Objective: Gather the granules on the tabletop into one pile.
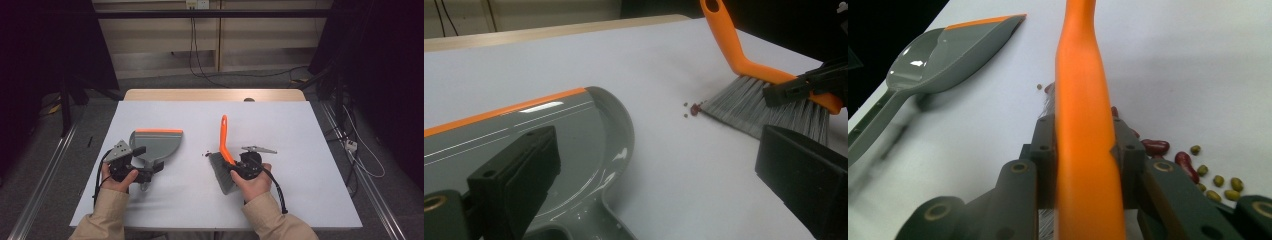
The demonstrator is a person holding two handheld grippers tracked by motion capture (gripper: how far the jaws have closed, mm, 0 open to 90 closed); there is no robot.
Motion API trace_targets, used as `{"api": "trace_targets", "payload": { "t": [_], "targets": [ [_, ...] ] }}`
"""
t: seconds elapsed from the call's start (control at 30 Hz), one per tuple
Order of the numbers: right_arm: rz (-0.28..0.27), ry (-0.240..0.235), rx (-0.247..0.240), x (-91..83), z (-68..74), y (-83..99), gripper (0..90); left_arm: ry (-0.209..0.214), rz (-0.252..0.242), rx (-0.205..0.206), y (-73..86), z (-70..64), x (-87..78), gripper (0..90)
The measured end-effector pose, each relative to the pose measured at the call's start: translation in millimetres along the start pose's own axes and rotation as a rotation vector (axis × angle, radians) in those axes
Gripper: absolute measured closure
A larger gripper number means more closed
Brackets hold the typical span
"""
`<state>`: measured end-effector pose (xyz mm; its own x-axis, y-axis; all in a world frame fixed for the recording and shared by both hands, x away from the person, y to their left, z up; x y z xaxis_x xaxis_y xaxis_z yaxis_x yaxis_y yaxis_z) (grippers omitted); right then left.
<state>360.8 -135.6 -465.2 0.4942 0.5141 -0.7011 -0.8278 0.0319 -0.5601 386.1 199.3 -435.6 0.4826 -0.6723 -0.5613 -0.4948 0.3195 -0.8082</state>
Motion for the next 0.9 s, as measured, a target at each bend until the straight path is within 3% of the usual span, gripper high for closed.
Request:
{"api": "trace_targets", "payload": {
  "t": [0.33,0.57,0.6,0.77,0.9],
  "targets": [
    [-0.061,-0.105,0.054,-3.2,6.2,-12.3,71.3,0.002,0.0,0.0,0.0,0.7,0.5,3.9],
    [-0.09,-0.115,0.024,-7.2,9.4,-36.0,71.3,0.004,0.0,0.0,0.0,1.7,0.0,3.9],
    [-0.093,-0.125,-0.001,-7.4,8.3,-40.5,71.3,0.004,-0.003,-0.003,-0.1,1.7,0.0,3.9],
    [-0.098,-0.089,-0.128,-9.0,0.1,-64.1,71.3,0.002,-0.001,-0.008,0.2,2.5,0.2,3.9],
    [-0.094,-0.068,-0.29,-4.5,-11.8,-79.2,71.3,0.004,0.0,-0.009,0.5,3.4,1.0,3.9]
  ]
}}
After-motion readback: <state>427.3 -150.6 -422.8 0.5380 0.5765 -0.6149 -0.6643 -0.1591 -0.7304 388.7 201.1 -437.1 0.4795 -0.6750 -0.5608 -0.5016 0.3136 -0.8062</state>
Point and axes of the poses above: each handheld gripper's, and its own axes: x roughly forward along the jaws, y roughly out of its underside, z roughly to its left, the point moved 3 cm from there along x, roughly forward along the jaws, and after that the axes turned 10 degrees about z, right-handed, at the moved point
